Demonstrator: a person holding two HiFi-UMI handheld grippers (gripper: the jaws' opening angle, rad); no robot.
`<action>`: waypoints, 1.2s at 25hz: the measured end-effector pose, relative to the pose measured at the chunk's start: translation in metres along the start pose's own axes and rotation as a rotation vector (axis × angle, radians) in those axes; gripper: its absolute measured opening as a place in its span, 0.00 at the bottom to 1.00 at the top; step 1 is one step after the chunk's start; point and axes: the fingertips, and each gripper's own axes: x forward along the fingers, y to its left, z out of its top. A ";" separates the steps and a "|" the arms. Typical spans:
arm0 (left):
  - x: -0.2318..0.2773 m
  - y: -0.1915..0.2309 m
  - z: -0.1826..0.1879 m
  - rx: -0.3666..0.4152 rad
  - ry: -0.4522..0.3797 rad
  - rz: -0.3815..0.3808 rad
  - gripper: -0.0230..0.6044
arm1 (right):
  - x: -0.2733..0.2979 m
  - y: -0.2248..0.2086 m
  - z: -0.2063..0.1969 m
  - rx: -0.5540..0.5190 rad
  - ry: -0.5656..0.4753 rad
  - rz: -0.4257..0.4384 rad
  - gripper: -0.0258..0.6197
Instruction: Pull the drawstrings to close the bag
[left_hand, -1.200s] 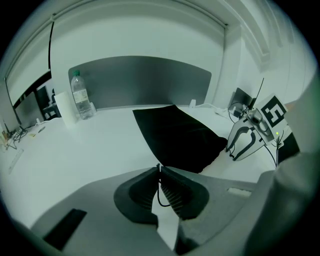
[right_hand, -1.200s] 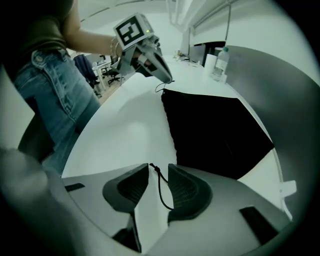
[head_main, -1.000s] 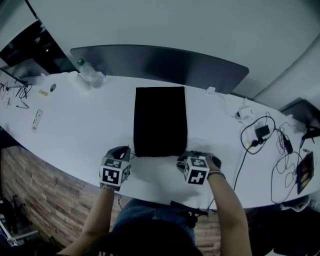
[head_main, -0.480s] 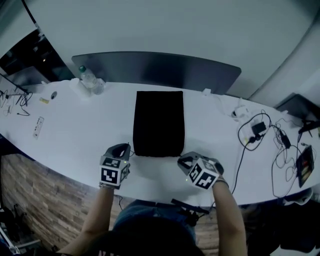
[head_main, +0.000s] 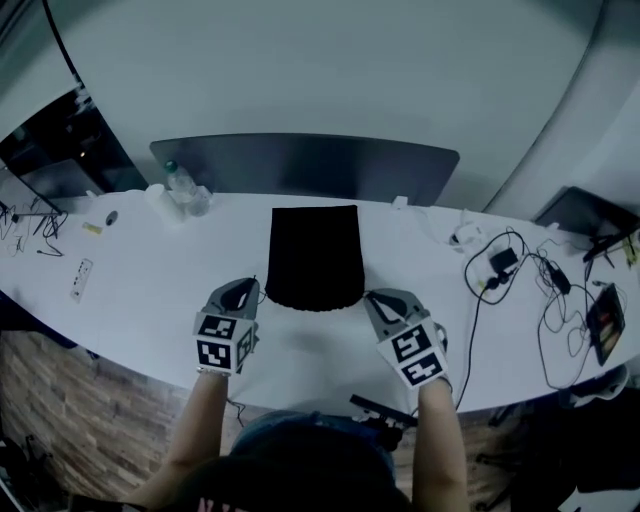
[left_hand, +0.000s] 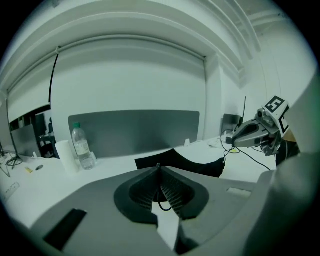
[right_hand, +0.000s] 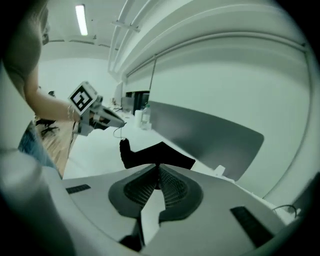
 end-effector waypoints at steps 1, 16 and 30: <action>-0.001 0.002 0.008 0.005 -0.023 0.007 0.07 | -0.004 -0.008 0.009 0.035 -0.035 -0.046 0.05; -0.020 0.027 0.092 0.067 -0.247 0.089 0.07 | -0.070 -0.086 0.066 0.221 -0.284 -0.562 0.05; -0.037 0.049 0.124 0.048 -0.329 0.170 0.06 | -0.102 -0.106 0.067 0.205 -0.265 -0.697 0.05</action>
